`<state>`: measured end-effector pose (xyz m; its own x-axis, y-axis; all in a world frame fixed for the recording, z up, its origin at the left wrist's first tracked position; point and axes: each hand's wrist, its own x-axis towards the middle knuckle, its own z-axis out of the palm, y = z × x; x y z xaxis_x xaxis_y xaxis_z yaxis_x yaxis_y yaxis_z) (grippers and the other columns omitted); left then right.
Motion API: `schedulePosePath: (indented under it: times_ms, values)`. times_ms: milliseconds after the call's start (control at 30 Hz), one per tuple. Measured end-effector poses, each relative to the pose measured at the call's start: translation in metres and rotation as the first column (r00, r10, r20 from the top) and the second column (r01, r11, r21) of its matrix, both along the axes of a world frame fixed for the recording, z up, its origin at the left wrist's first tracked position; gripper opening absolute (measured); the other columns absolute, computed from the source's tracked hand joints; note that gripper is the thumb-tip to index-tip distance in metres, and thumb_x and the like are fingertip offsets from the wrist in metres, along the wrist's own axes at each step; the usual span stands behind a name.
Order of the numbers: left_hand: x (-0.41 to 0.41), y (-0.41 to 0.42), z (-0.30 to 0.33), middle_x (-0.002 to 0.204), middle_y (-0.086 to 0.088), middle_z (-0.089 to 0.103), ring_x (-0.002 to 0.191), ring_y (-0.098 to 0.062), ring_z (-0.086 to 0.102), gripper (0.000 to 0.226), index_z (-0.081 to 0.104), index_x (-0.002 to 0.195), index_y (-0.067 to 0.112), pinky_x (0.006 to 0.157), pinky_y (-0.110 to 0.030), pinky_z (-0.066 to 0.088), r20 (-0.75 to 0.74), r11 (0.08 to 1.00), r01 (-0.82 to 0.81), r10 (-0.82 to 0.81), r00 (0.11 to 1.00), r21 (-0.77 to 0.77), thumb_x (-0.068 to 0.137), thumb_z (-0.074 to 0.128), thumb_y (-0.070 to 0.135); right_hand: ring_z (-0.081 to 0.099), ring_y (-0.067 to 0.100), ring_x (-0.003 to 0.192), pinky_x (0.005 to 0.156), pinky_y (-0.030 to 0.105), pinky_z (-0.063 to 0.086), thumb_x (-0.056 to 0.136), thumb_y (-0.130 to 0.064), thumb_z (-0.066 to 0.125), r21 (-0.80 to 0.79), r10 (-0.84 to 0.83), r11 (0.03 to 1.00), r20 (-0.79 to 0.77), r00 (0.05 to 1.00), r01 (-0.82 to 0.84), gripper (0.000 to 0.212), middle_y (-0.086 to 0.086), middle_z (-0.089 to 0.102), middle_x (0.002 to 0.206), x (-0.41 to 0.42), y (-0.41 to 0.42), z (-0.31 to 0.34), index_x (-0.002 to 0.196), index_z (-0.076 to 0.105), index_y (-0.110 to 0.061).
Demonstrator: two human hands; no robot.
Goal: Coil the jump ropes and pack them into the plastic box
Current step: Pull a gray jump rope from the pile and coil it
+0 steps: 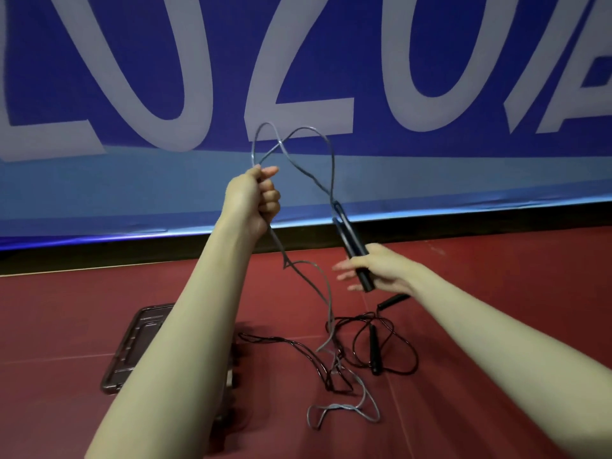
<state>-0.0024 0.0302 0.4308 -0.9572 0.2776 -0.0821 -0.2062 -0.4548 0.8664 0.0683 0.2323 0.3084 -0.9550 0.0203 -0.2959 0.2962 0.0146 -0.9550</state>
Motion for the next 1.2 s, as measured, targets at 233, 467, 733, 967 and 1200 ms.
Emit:
schedulePosePath:
  times_ms: [233, 467, 733, 967, 1200]
  values:
    - [-0.004, -0.007, 0.001, 0.037, 0.009, 0.024, 0.028, -0.002, 0.021, 0.028, 0.05, 0.086, 0.009, 0.028, -0.014, 0.015, 0.123, 0.949, -0.134, 0.102, 0.987, 0.285, 0.104, 0.03, 0.016, 0.07, 0.032, 0.086, 0.091, 0.046, 0.052, 0.089, 0.008, 0.054, -0.082, 0.229, 0.97, 0.012, 0.973, -0.227, 0.017, 0.019, 0.071, 0.086, 0.008, -0.028, -0.019, 0.079, 0.062, -0.004]
    - [-0.027, -0.029, -0.067, 0.043, 0.005, 0.053, 0.034, -0.006, 0.045, 0.034, 0.059, 0.085, 0.013, 0.041, -0.015, 0.033, 0.092, 0.961, -0.138, 0.164, 0.982, -0.239, 0.103, 0.035, 0.028, 0.045, 0.013, 0.046, 0.045, 0.023, 0.039, 0.087, 0.014, 0.049, -0.274, -0.137, 0.958, -0.167, 0.976, 0.088, 0.028, 0.012, 0.051, 0.063, -0.007, -0.025, 0.032, 0.073, 0.044, -0.009]
    - [0.012, 0.006, -0.141, 0.126, 0.009, 0.06, 0.109, -0.015, 0.056, 0.046, 0.052, 0.133, 0.022, 0.082, -0.028, 0.041, 0.151, 0.387, 0.393, -0.525, 0.838, -0.834, 0.092, 0.044, 0.002, 0.041, 0.01, 0.042, 0.043, 0.018, 0.034, 0.094, 0.008, 0.041, -0.614, -0.316, 0.78, -0.22, 0.923, 0.121, 0.032, 0.007, 0.049, 0.06, -0.009, -0.024, 0.09, 0.07, 0.039, -0.013]
    - [0.033, 0.067, -0.161, 0.104, -0.004, 0.053, 0.086, -0.015, 0.057, 0.054, 0.026, 0.122, 0.011, 0.063, -0.013, 0.051, -0.132, 0.664, 0.238, -0.457, 0.88, -0.708, 0.087, 0.065, -0.003, 0.04, 0.011, 0.044, 0.044, 0.02, 0.035, 0.096, 0.005, 0.041, -0.754, -0.409, 0.643, -0.192, 0.892, 0.133, 0.028, 0.007, 0.048, 0.066, -0.001, -0.019, 0.115, 0.072, 0.043, -0.009]
    - [0.027, 0.05, -0.203, 0.112, -0.008, 0.068, 0.1, -0.019, 0.062, 0.024, 0.068, 0.113, 0.005, 0.084, -0.019, 0.045, 0.106, 0.259, 0.31, -0.587, 0.802, -0.915, 0.095, 0.059, 0.018, 0.04, 0.01, 0.042, 0.043, 0.019, 0.034, 0.096, 0.003, 0.038, -0.795, -0.451, 0.592, -0.189, 0.872, 0.133, 0.021, 0.004, 0.046, 0.065, 0.003, -0.009, 0.125, 0.081, 0.043, -0.009]
